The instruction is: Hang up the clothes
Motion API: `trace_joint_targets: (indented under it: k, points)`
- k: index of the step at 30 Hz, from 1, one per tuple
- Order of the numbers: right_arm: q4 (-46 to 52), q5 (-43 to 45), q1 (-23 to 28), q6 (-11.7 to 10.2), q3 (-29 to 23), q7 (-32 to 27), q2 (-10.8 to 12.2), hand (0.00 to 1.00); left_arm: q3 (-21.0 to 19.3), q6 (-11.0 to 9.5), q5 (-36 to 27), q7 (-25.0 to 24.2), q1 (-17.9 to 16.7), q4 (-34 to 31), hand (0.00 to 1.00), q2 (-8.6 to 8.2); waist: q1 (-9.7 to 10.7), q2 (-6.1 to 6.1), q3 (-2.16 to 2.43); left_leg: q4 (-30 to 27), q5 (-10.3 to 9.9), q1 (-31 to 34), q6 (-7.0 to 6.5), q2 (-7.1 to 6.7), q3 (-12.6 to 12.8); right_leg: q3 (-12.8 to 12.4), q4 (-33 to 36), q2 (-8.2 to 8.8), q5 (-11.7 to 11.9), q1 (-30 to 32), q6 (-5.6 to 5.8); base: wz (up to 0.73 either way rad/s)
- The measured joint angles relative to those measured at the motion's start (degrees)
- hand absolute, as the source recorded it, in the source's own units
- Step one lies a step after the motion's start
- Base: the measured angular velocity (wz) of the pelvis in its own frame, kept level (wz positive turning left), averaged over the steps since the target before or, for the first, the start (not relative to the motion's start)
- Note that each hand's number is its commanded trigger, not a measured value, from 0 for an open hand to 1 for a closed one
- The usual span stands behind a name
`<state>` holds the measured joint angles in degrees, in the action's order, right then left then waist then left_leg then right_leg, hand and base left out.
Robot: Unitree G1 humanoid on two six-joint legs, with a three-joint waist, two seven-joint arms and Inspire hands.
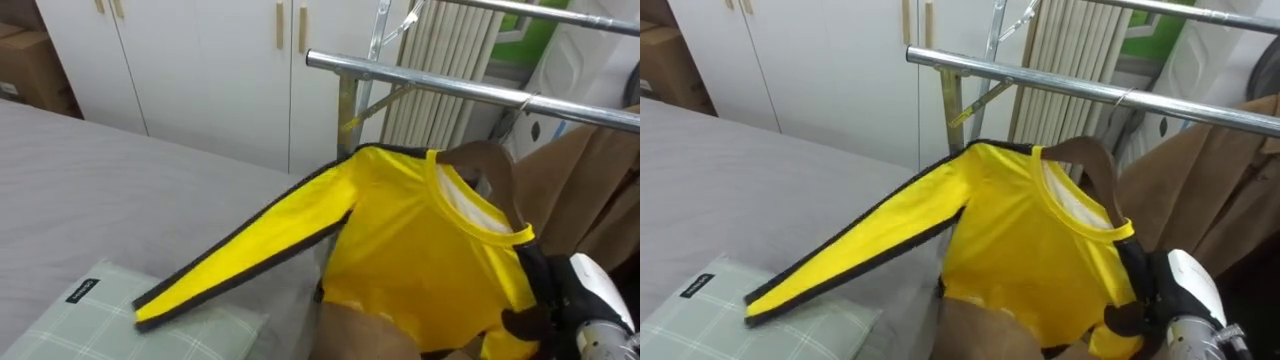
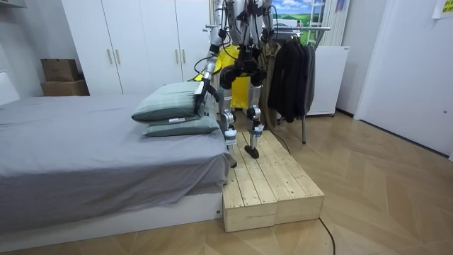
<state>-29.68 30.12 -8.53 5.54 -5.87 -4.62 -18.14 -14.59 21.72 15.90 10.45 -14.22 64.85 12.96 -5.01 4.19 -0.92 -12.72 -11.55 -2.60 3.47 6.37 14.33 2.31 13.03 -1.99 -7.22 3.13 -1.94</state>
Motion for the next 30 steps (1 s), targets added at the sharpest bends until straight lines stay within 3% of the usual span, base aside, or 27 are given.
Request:
trace_joint_targets:
  k: [30]
  points:
    - [-0.1, 0.6, 0.0, 0.8, 0.0, 1.7, 0.0, 0.0, -1.1, 0.0, 0.1, -0.9, 0.0, 0.0, 0.0, -0.14, 0.1, -0.15, 0.14, 0.0, 0.0, 0.0, 0.0, 0.0, 0.1, 0.0, 0.1, 0.0, 0.0, 0.1, 0.0, 0.0]
